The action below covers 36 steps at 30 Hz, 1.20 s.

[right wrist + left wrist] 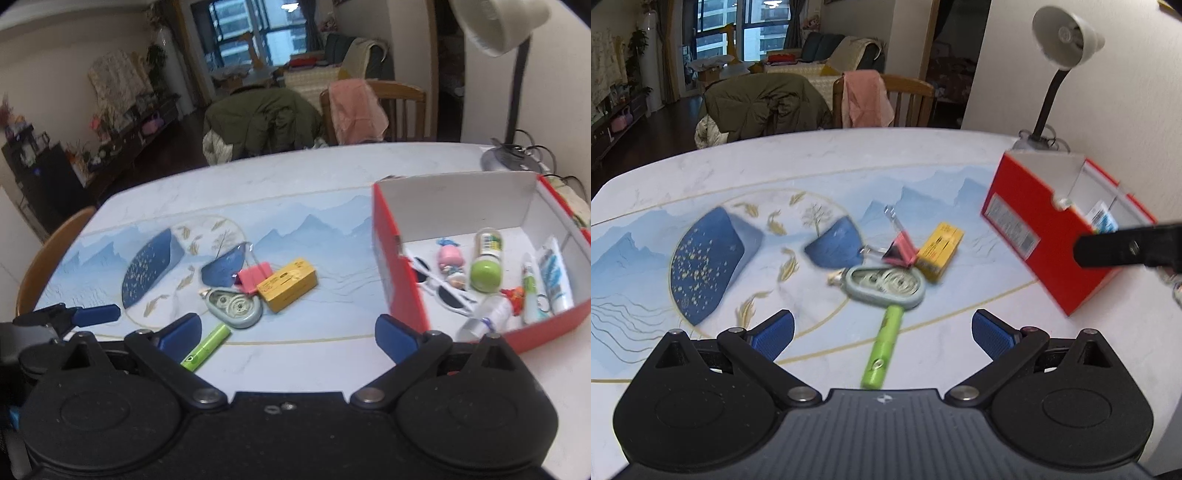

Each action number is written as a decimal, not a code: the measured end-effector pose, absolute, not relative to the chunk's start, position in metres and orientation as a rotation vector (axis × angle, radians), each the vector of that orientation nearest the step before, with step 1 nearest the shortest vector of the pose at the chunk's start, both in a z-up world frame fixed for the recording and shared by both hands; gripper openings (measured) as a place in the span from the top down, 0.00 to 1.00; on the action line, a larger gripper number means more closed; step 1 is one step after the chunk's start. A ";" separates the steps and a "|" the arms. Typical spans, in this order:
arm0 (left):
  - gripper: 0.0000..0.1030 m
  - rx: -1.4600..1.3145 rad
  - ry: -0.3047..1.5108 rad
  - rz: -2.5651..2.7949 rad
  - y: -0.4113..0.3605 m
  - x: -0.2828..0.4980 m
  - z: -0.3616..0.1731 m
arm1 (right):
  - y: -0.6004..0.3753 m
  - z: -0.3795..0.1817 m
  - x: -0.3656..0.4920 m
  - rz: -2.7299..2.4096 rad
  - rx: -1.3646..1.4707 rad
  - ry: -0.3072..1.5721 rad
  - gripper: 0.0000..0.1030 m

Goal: Organize rigid objects
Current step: 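Withdraw both tools from the box toward the remaining items on the mat, then grasp the green cylinder with the left tool while the right tool grasps the yellow carton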

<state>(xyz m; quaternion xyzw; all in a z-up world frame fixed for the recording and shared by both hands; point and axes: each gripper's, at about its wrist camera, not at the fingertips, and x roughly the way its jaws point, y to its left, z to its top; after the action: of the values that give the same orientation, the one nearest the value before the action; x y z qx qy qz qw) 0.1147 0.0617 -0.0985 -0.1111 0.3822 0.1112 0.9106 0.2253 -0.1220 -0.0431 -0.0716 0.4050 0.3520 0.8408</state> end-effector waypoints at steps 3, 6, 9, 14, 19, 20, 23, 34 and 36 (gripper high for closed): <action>0.00 -0.248 0.807 0.232 0.066 0.118 -0.112 | -0.103 -0.049 0.230 0.739 -0.180 0.870 0.05; 0.00 -0.252 0.824 0.246 0.070 0.121 -0.122 | -0.086 -0.055 0.241 0.725 -0.195 0.885 0.06; 0.00 -0.254 0.839 0.264 0.075 0.123 -0.130 | -0.071 -0.063 0.254 0.703 -0.206 0.906 0.07; 0.00 -0.269 0.850 0.273 0.079 0.129 -0.139 | -0.051 -0.079 0.284 0.612 -0.202 0.952 0.09; 0.00 -0.258 0.864 0.272 0.078 0.136 -0.147 | -0.032 -0.096 0.307 0.555 -0.226 0.974 0.11; 0.00 -0.252 0.867 0.272 0.077 0.137 -0.148 | -0.029 -0.100 0.312 0.538 -0.222 0.984 0.11; 0.00 -0.251 0.874 0.272 0.077 0.141 -0.152 | -0.021 -0.110 0.324 0.500 -0.199 1.019 0.14; 0.01 -0.208 0.880 0.265 0.072 0.148 -0.161 | -0.005 -0.139 0.341 0.412 -0.199 1.085 0.26; 0.04 -0.196 0.880 0.265 0.071 0.149 -0.162 | -0.004 -0.142 0.341 0.413 -0.194 1.092 0.29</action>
<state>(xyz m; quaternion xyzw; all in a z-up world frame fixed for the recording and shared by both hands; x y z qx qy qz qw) 0.1494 0.0707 -0.1616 -0.0945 0.4240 0.1276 0.8916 0.3411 -0.0044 -0.1423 -0.0915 0.5148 0.1946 0.8299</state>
